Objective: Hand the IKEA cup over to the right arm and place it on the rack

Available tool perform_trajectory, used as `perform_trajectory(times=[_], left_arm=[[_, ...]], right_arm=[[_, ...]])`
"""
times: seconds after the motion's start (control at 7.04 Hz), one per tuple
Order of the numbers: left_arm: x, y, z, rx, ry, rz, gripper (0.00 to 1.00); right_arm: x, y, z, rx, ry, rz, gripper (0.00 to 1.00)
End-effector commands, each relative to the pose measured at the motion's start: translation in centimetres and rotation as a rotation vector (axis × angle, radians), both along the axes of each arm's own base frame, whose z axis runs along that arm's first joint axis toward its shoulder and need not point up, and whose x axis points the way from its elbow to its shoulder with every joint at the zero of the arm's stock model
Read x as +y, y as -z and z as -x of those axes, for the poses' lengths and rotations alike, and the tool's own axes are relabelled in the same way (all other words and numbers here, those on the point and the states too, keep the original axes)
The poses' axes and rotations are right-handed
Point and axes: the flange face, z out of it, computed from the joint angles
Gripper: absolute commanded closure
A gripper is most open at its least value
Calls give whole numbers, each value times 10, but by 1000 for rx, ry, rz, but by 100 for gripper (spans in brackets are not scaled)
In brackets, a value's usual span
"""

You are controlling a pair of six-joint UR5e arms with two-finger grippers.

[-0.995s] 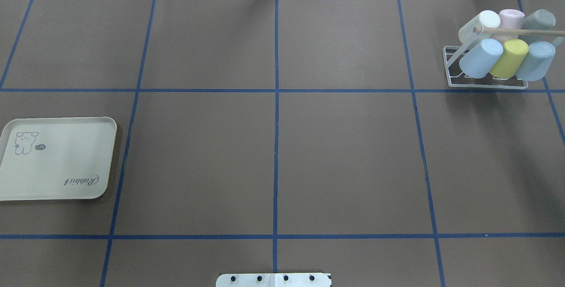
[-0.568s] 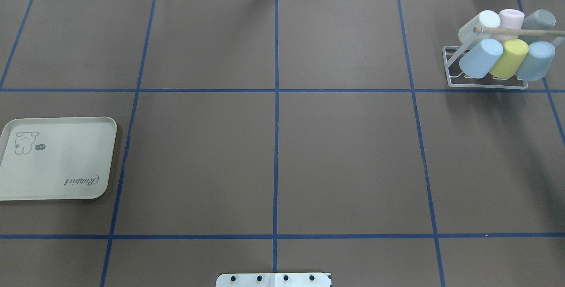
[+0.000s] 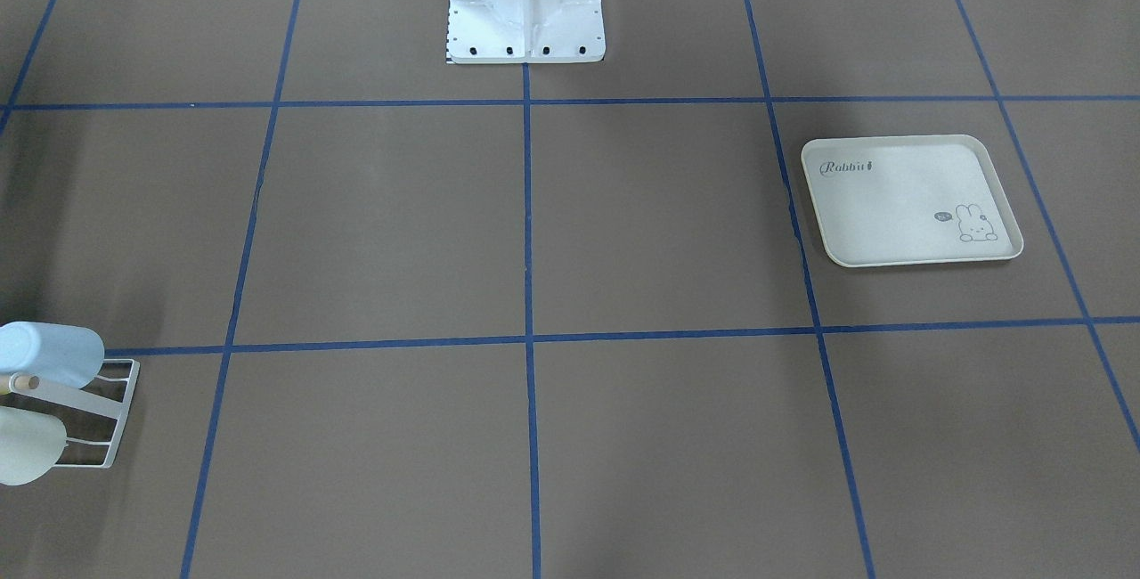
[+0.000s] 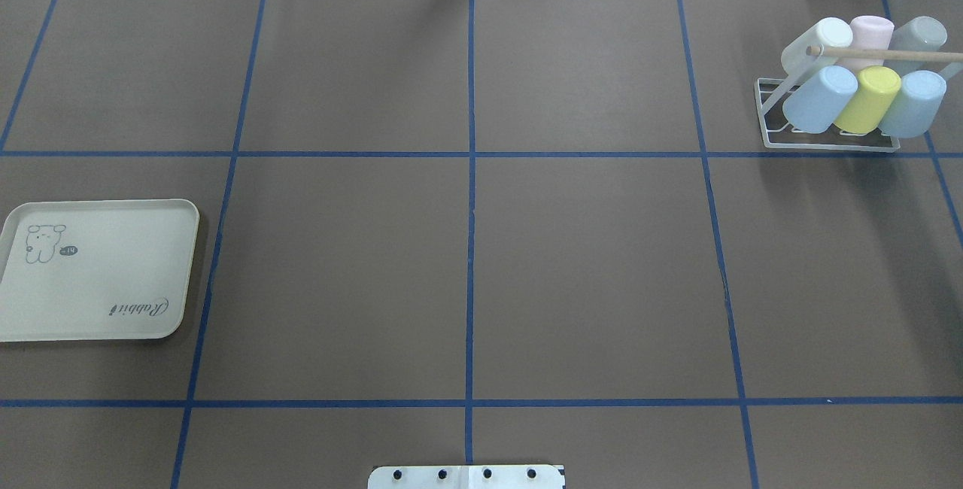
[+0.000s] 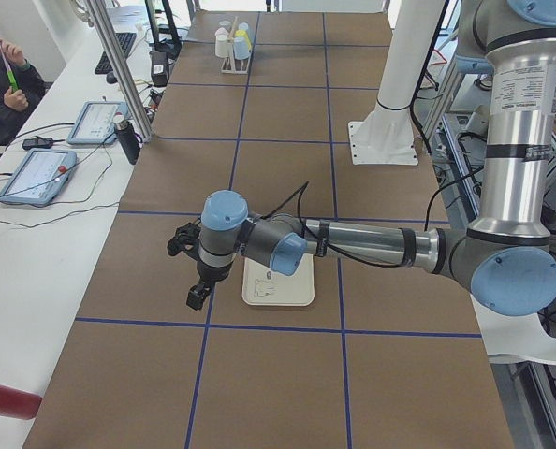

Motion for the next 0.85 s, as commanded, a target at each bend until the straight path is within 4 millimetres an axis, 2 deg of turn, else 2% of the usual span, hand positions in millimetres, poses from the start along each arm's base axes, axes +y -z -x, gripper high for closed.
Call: perform_trajectory(times=[0.0, 0.14, 0.28, 0.43, 0.71], left_arm=[[1, -1, 0, -1, -1, 4, 0], [1, -2, 0, -1, -1, 5, 0], [2, -2, 0, -1, -1, 5, 0], [2, -3, 0, -1, -1, 7, 0], [5, -9, 0, -2, -1, 19, 0]], right_arm=[[11, 3, -13, -99, -35, 14, 0], [10, 11, -13, -100, -39, 84, 0], [17, 32, -13, -97, -42, 136, 0], [27, 31, -14, -87, -37, 144, 0], [27, 23, -17, -45, -36, 131, 0]])
